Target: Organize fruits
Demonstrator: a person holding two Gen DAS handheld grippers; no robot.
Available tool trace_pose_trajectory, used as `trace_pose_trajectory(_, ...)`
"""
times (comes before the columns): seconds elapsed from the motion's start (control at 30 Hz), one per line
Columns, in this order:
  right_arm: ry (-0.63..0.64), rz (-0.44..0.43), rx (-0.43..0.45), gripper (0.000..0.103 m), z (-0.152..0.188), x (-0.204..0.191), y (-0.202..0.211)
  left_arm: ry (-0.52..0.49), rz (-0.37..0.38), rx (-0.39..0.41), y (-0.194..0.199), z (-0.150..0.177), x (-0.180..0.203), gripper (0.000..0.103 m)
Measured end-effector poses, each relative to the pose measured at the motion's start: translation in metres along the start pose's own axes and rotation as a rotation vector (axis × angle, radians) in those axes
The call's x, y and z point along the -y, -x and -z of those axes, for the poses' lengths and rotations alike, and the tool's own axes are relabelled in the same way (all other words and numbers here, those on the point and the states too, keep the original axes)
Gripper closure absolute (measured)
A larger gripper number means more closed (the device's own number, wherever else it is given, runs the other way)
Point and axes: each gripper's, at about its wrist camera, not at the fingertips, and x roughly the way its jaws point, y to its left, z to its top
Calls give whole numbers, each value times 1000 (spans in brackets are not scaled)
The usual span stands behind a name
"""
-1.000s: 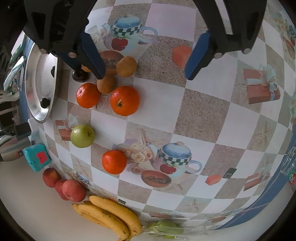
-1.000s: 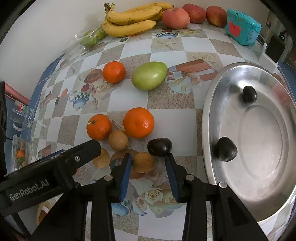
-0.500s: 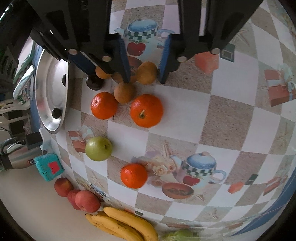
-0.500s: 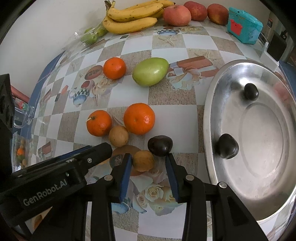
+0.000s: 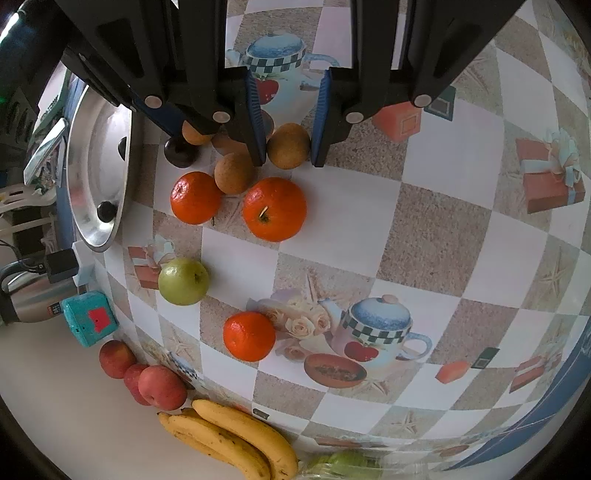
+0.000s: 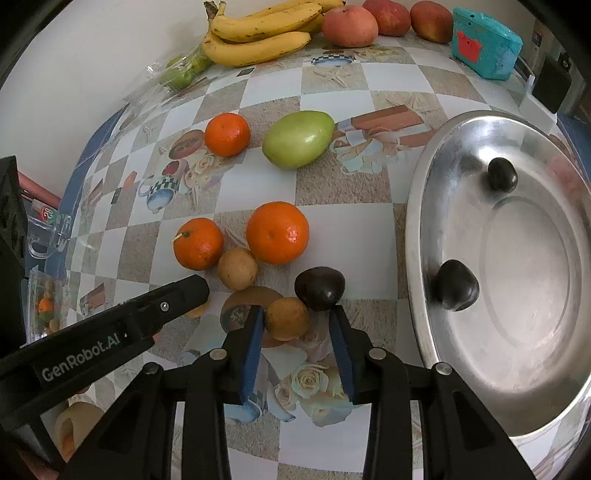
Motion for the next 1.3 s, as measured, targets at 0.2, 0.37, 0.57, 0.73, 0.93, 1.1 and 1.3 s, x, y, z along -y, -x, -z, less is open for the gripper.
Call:
trace_pose_trajectory(0.2,10,-18,3,70,1,-3,3,-2,-18,10,0,-2,1,76)
trace_pose_trajectory(0.37,14,-17,-14,76,1,-4,-2,-2,-23,11,0,-1,1,76)
trace_pose_trajectory(0.57,22,-43,1,76,-1,-8,1,5,-19,18,3,-1,1,76)
trace_pose_trajectory(0.73,23,-66,35,76,-2,-9,12,12,-19,61,16,-2,0,76)
trace_pose_trajectory(0.93,20,-78,84,76,-5,-9,27,7,-21,132,35,-2,0,76)
trace_pose_trajectory(1.1,7,-63,112,76,-5,-1,37,2,-14,171,45,-2,4,76)
trace_pose_trajectory(1.3,-42,-26,150,76,-9,18,48,-38,-3,199,48,1,21,76)
